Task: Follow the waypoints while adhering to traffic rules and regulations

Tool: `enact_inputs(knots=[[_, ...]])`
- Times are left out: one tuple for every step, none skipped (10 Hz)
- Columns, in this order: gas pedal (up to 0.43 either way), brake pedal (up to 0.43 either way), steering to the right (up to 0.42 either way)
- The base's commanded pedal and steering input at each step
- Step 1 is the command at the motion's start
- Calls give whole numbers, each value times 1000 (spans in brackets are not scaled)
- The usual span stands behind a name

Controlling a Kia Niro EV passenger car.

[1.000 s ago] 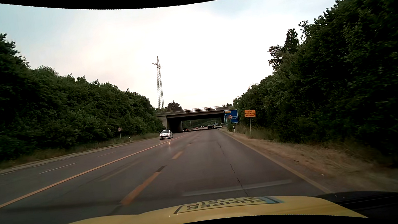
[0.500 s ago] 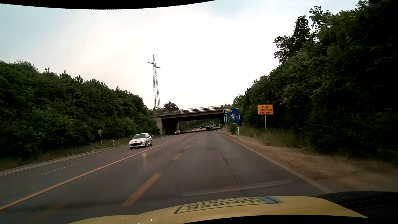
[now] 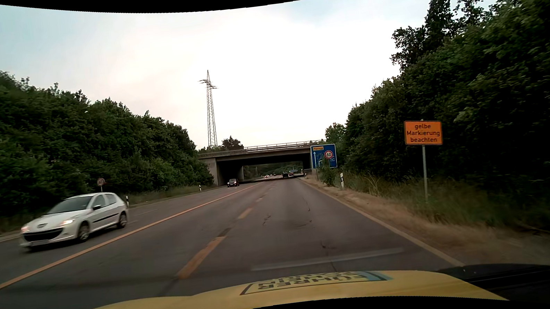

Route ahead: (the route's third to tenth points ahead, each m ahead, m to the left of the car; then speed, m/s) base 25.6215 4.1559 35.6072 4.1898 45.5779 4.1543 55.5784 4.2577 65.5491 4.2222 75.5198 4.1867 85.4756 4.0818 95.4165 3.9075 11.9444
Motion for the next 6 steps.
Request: enact_inputs(knots=[[98,0,4],[98,0,4],[98,0,4],[98,0,4],[98,0,4],[98,0,4]])
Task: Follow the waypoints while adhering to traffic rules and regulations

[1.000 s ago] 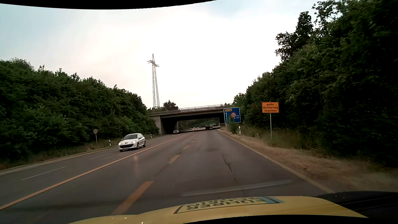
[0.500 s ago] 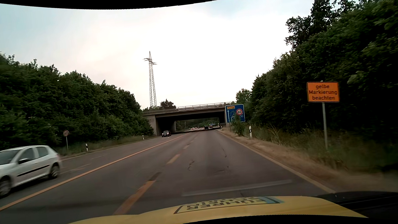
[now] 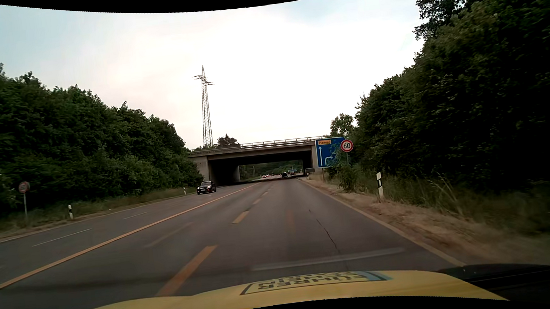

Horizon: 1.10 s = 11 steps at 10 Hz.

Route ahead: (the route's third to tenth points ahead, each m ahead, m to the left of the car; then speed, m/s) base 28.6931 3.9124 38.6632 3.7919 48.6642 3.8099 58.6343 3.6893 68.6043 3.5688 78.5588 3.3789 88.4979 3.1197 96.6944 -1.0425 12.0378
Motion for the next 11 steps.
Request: enact_inputs(knots=[[98,0,4],[98,0,4],[87,0,4],[87,0,4],[79,0,3],[79,0,3],[67,0,3],[59,0,3],[59,0,3],[59,0,3],[59,0,3]])
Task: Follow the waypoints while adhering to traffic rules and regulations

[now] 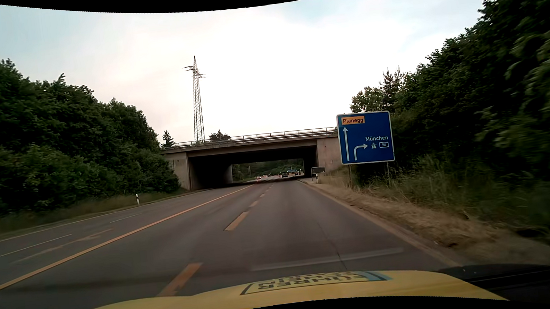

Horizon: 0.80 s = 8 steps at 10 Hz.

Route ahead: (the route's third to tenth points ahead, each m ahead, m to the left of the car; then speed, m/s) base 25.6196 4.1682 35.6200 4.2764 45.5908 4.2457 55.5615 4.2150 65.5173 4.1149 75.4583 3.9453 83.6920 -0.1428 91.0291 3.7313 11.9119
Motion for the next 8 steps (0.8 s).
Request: enact_inputs(knots=[[59,0,3],[59,0,3],[39,0,3],[39,0,2],[39,0,-1],[39,0,-3],[39,0,-3],[39,0,-3]])
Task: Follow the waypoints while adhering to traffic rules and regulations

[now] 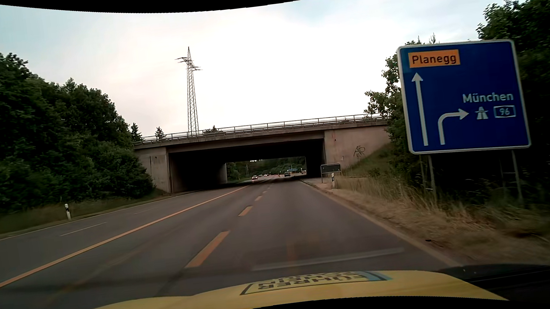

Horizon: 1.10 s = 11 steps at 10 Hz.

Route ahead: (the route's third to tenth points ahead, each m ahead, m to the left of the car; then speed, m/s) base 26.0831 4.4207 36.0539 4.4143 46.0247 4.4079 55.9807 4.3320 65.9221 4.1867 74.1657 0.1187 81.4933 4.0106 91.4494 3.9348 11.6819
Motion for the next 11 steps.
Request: enact_inputs(knots=[[47,0,-3],[59,0,-3],[59,0,-3],[67,0,-3],[79,0,-2],[79,0,-1],[79,0,0],[87,0,0],[87,0,1],[87,0,1],[87,0,1]])
